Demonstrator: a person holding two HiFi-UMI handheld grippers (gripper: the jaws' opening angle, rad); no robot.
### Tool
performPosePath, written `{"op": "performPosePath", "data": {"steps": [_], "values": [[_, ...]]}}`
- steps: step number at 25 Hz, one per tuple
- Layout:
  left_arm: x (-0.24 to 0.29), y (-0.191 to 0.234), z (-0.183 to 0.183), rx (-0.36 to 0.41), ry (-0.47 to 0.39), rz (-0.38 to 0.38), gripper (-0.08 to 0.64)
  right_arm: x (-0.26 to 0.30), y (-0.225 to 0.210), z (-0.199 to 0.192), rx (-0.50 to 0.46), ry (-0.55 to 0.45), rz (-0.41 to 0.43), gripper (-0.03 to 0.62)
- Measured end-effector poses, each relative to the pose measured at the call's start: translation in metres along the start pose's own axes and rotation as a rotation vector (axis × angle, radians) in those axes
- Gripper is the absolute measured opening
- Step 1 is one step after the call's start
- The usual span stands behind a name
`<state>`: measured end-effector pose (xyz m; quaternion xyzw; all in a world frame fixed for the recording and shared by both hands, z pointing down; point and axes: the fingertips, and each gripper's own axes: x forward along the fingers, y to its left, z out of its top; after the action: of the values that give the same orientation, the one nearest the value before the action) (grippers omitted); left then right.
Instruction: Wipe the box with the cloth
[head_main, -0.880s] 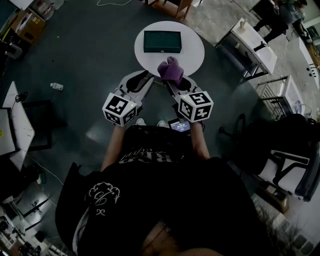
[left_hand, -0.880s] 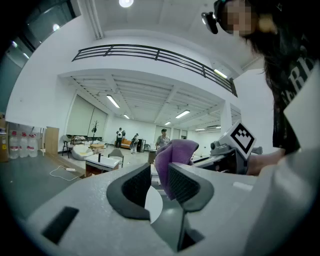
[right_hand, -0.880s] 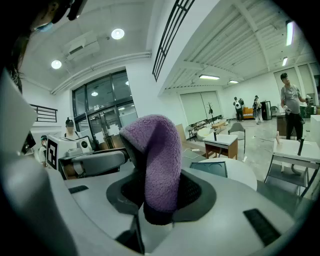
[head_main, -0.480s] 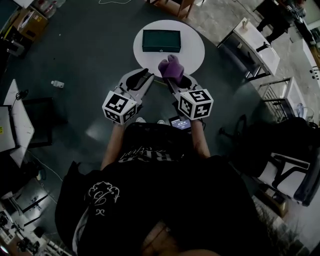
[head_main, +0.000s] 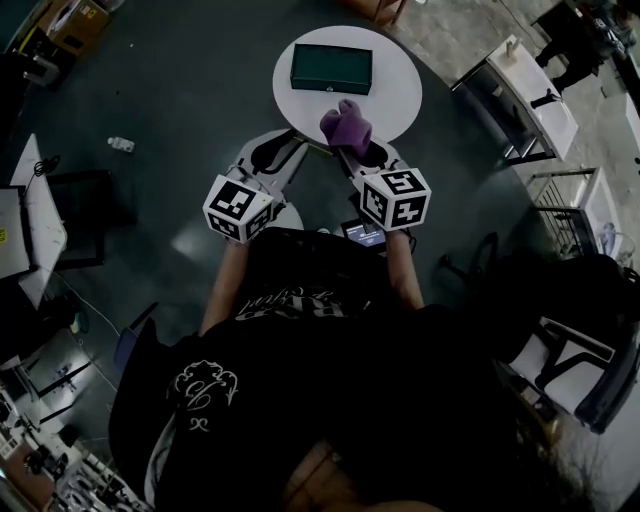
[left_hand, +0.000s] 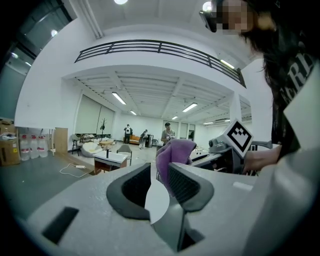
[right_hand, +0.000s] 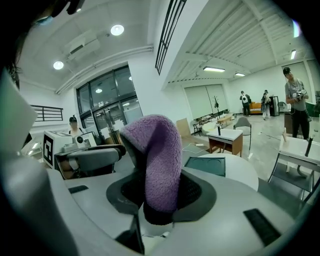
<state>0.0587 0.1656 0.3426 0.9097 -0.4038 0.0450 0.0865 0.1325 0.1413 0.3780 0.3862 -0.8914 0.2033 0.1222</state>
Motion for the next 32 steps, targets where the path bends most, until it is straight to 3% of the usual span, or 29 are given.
{"op": "performPosePath", "data": {"steps": [7, 17, 26, 32], "values": [[0.023, 0.043, 0.004, 0.005, 0.015, -0.002, 0.100, 0.038, -0.017, 0.015, 0.009, 0.012, -0.003, 0.106], [0.082, 0.145, 0.010, 0.063, 0.078, -0.090, 0.100, 0.123, -0.060, 0.056, 0.044, 0.041, -0.110, 0.106], [0.114, 0.223, -0.004, 0.061, 0.148, -0.164, 0.100, 0.209, -0.096, 0.069, 0.063, 0.120, -0.180, 0.106], [0.133, 0.262, -0.020, 0.051, 0.186, -0.227, 0.100, 0.260, -0.117, 0.057, 0.055, 0.219, -0.208, 0.106]]}}
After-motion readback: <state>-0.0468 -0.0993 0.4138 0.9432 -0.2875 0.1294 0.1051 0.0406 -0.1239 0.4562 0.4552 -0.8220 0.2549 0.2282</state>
